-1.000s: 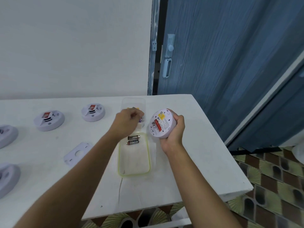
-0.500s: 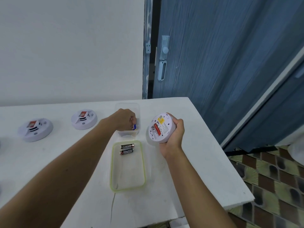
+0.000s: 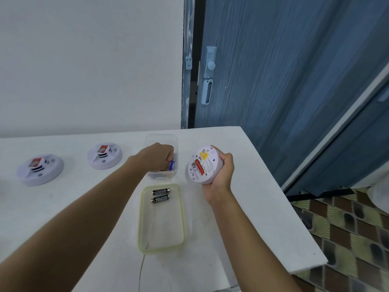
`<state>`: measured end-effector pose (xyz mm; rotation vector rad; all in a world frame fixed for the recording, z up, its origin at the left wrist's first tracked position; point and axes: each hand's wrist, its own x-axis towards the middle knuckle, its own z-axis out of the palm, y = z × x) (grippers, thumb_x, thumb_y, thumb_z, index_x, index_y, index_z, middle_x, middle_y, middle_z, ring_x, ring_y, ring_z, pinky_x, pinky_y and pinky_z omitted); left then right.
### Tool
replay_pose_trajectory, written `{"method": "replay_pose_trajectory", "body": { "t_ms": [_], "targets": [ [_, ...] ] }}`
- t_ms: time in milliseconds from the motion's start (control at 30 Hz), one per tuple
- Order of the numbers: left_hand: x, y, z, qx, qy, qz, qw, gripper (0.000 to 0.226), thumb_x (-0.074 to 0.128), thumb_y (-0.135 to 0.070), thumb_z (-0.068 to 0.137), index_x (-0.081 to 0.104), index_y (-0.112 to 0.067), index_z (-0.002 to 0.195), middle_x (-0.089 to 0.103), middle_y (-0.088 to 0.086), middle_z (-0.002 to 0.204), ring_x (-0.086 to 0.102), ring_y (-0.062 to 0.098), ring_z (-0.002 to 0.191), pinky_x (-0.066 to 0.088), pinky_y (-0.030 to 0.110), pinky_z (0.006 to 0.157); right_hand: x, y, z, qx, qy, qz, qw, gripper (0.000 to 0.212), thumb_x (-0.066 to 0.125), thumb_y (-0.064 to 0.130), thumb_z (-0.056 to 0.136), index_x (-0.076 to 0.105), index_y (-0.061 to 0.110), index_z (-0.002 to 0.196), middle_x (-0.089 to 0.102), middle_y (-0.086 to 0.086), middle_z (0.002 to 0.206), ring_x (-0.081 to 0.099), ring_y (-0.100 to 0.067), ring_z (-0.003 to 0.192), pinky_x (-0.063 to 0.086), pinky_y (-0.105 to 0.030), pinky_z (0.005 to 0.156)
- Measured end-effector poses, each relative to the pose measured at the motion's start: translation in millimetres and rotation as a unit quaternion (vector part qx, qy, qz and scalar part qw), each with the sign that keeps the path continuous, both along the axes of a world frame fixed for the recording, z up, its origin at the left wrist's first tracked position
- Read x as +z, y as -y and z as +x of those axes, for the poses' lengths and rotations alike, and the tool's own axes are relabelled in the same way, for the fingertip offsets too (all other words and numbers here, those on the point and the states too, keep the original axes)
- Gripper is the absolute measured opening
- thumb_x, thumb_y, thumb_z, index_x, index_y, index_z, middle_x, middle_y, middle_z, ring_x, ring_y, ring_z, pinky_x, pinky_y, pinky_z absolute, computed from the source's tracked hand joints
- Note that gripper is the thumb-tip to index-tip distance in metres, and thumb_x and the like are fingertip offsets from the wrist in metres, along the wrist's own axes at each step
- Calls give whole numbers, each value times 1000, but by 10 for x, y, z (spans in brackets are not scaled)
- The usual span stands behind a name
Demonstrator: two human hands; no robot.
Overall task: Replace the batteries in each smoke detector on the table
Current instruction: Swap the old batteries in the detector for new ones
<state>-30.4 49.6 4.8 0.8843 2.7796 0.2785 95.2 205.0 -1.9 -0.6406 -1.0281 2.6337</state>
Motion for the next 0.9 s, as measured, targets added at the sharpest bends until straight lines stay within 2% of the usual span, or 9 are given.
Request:
{"method": "replay_pose_trajectory", "body": {
  "t_ms": [133, 233, 300, 400, 500, 600, 700, 800, 900],
  "targets": [
    [25, -13, 4, -7, -18, -49, 999, 20, 59, -14, 81, 44, -26, 73, 57, -5, 80, 55, 20, 78, 38, 27, 59, 22, 11, -1, 3, -5, -1, 1000, 33, 45, 36, 92, 66, 19, 111, 68, -8, 98, 64, -27, 93, 51, -33, 75],
    [32, 8, 11, -7, -37, -42, 998, 18, 59, -18, 80, 43, -27, 79, 53, -11, 76, 54, 20, 78, 33, 28, 64, 16, 25, 12, 6, -11, -1, 1000, 35, 47, 39, 89, 66, 19, 112, 68, -10, 101, 63, -30, 97, 51, -35, 78],
    [44, 33, 3, -5, -48, -22, 999, 18, 58, -22, 81, 43, -27, 89, 57, -10, 81, 55, 21, 82, 32, 30, 71, 25, 22, 24, 5, -12, 1, 1000, 35, 47, 38, 89, 66, 19, 111, 68, -10, 101, 63, -29, 96, 52, -34, 76],
    [90, 70, 37, 29, -8, 81, 996, 25, 58, -17, 84, 47, -26, 105, 63, 0, 94, 57, 25, 84, 45, 35, 73, 47, 32, 47, 4, -12, -10, 1000, 33, 46, 37, 91, 66, 18, 109, 68, -10, 98, 62, -29, 93, 51, -32, 73],
    [145, 82, 177, 65, -25, 215, 974, 23, 55, -6, 87, 54, -17, 107, 65, 7, 93, 57, 23, 76, 44, 28, 65, 66, 77, 74, 7, -8, -13, 1000, 33, 45, 37, 91, 66, 18, 108, 67, -11, 101, 62, -29, 93, 50, -33, 73],
    [202, 83, 359, 106, -12, 332, 937, 21, 53, -7, 91, 57, -20, 107, 63, 3, 98, 61, 13, 76, 44, 14, 57, 78, 127, 96, 10, -1, -10, 1000, 33, 46, 38, 92, 67, 20, 108, 68, -8, 98, 61, -26, 92, 50, -32, 74],
    [278, 86, 548, 120, 0, 375, 919, 26, 49, -12, 95, 63, -25, 114, 61, -2, 108, 60, 6, 83, 44, 9, 60, 102, 184, 130, 13, -1, -5, 1000, 33, 46, 39, 92, 67, 20, 109, 68, -7, 95, 61, -24, 90, 50, -30, 71],
    [372, 109, 773, 122, 50, 433, 892, 29, 46, -13, 97, 66, -32, 108, 63, -6, 113, 61, 10, 88, 48, 16, 70, 124, 229, 167, 13, -15, -17, 1000, 32, 43, 37, 93, 66, 19, 106, 67, -6, 90, 60, -21, 85, 51, -27, 65],
    [441, 164, 985, 118, 114, 489, 857, 20, 55, -10, 94, 66, -25, 103, 66, -1, 100, 63, 16, 72, 52, 30, 72, 161, 285, 214, 22, -35, -39, 998, 32, 42, 37, 93, 64, 17, 106, 66, -6, 90, 60, -21, 81, 51, -27, 63]
  ]
}}
